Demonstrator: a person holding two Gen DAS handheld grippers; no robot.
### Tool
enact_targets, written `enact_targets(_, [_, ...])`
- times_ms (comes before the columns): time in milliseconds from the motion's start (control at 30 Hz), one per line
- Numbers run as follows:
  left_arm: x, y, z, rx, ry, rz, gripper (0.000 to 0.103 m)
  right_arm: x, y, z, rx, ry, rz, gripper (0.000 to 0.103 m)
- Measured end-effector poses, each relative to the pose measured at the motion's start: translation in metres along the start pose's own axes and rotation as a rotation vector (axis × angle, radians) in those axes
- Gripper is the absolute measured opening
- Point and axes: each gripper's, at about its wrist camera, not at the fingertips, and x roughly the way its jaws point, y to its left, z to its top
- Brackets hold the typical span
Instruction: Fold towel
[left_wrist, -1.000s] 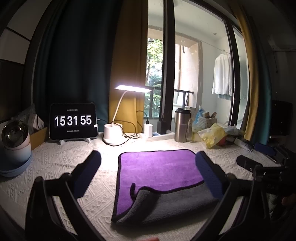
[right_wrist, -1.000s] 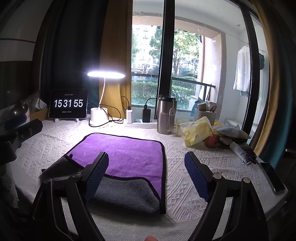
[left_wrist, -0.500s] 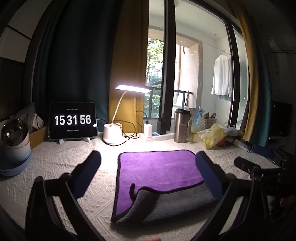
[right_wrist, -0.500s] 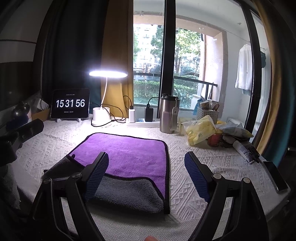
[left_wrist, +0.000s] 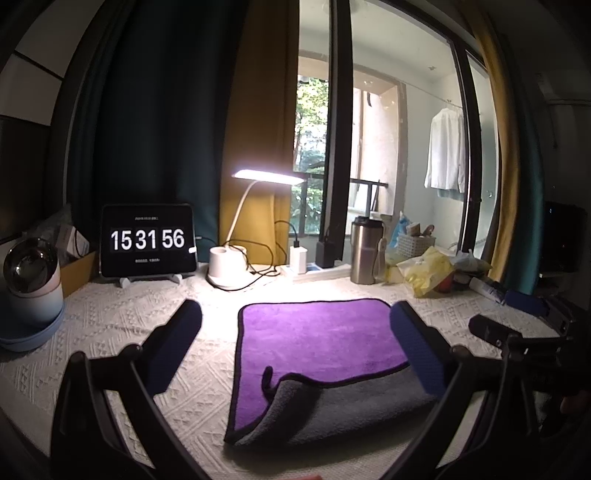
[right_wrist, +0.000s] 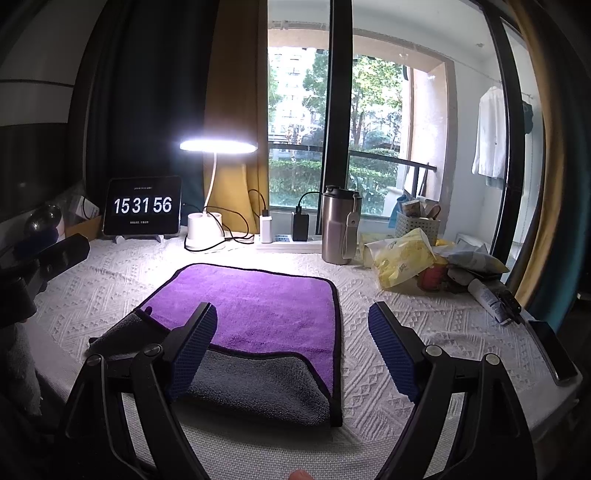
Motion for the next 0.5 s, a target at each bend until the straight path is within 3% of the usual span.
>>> enact_targets(500, [0.0075, -0.0016, -0.0037, 0.013, 0.027, 0.001, 0.102, 0.0052, -0.0019, -0.0064, 0.006, 0.011, 0.005, 0.086])
